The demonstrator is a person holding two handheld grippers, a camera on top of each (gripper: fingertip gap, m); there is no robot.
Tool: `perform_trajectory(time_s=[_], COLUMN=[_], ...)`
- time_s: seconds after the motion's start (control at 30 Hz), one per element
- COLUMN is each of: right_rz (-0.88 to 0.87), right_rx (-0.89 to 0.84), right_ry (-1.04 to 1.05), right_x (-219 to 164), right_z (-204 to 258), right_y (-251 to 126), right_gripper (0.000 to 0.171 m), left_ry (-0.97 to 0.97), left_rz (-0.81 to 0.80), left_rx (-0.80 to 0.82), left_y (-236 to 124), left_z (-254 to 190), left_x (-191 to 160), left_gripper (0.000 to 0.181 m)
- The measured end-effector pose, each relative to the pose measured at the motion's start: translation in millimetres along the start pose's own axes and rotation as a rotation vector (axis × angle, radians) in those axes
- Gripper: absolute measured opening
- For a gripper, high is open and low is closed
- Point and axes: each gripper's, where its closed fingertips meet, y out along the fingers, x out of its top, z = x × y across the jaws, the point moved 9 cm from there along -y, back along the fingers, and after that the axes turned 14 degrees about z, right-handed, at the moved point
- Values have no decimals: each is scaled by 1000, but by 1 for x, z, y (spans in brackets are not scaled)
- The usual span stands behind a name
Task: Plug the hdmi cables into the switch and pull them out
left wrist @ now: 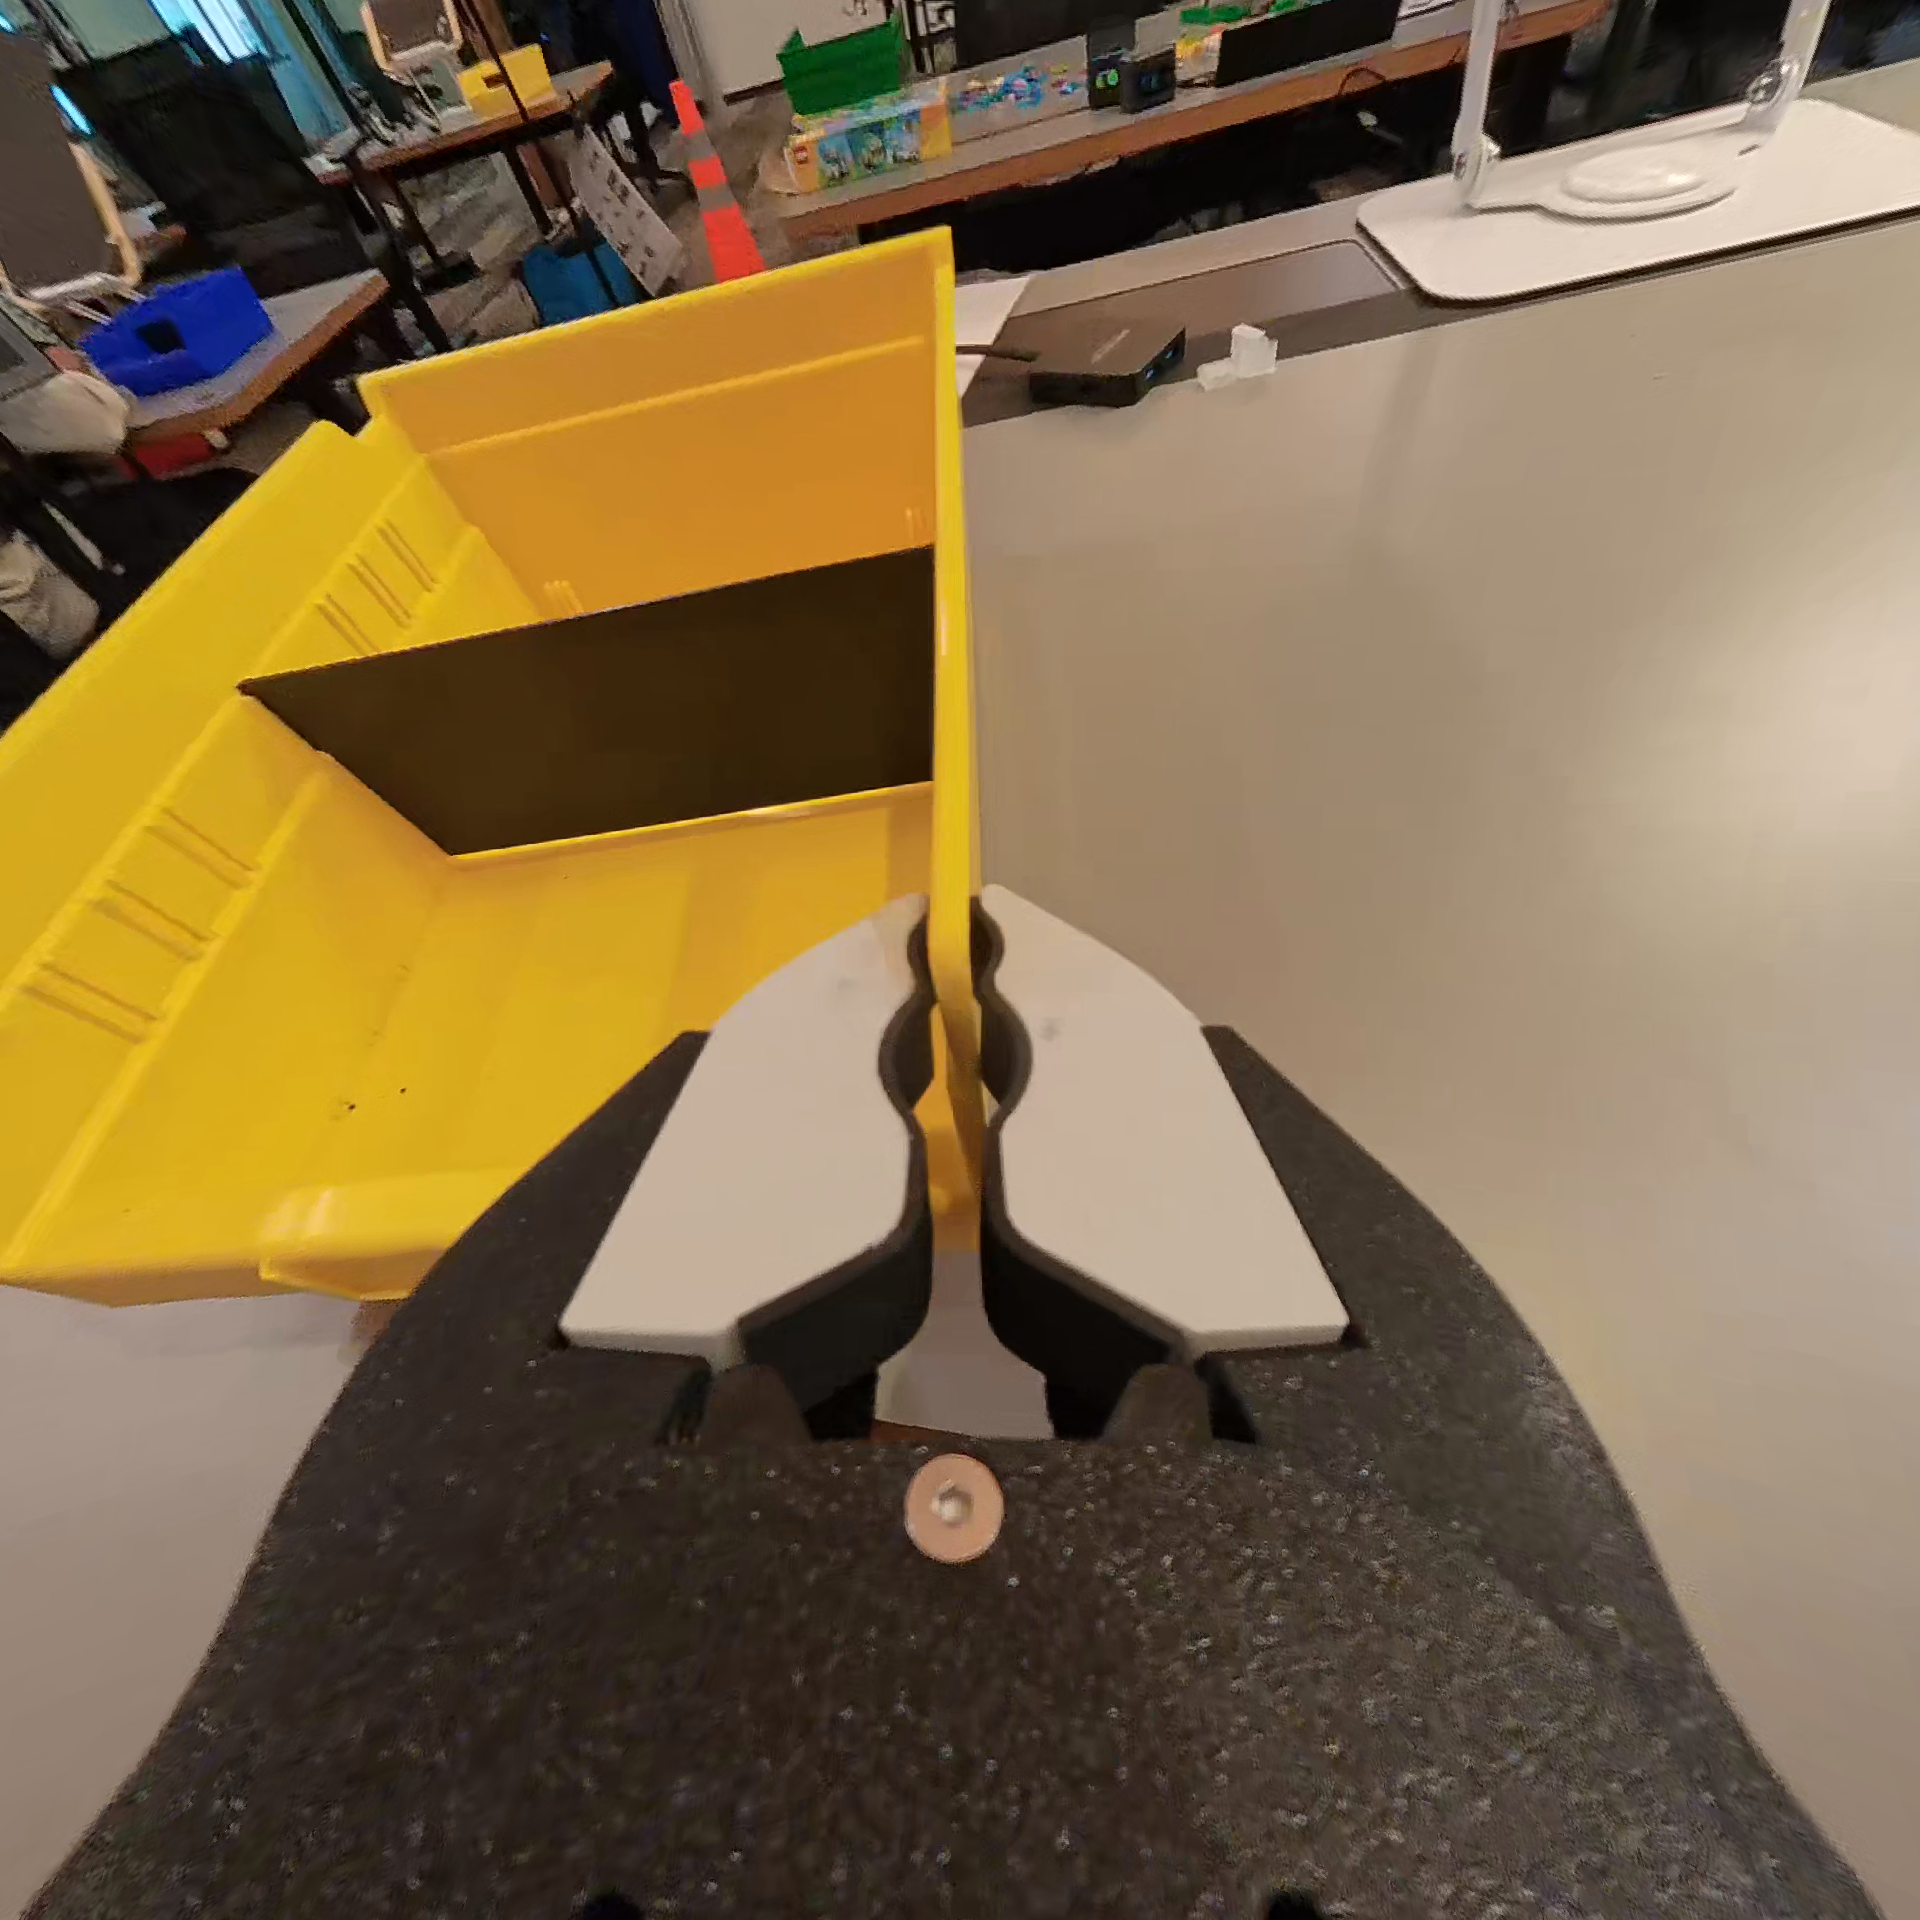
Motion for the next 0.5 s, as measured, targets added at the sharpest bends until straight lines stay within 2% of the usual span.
perform_trajectory(time_s=[0.2, 0.5], right_rz=[17, 6], right_rx=[-9, 76], right_ry=[-59, -93], right_x=[-6, -9], right_z=[-6, -7], right_y=[-9, -14], right_gripper=[9, 6], left_ry=[145, 370], left_rz=[-60, -176], left_rx=[-37, -329], left_y=[-23, -46], left_z=[-9, -33], left_x=[-17, -29], left_gripper=[3, 3])
